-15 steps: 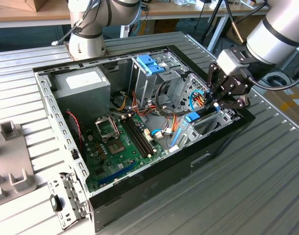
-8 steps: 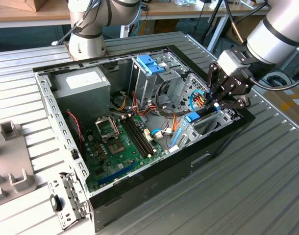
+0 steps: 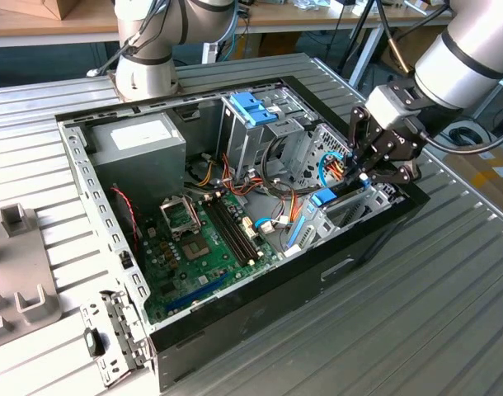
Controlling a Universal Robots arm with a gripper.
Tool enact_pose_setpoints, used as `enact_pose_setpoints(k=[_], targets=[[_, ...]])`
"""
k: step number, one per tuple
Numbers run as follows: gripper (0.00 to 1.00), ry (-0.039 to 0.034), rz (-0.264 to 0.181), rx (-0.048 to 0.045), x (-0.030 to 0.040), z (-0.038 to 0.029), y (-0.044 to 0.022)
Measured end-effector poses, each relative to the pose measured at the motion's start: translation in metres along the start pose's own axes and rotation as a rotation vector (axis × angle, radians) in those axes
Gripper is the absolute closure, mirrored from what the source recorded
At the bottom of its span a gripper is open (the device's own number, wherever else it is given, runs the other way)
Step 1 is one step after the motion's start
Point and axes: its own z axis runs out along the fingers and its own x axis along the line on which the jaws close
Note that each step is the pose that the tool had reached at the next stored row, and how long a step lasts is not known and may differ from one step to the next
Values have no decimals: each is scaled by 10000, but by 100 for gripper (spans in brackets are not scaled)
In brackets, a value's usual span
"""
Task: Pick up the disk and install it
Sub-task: 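Insert the first disk wire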
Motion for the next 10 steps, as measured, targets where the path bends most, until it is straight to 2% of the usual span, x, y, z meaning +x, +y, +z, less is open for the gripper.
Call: enact_pose_setpoints(k=[4, 10], targets=[[82, -31, -3, -1, 4, 27, -1], [82, -38, -6, -2, 10, 54, -3]])
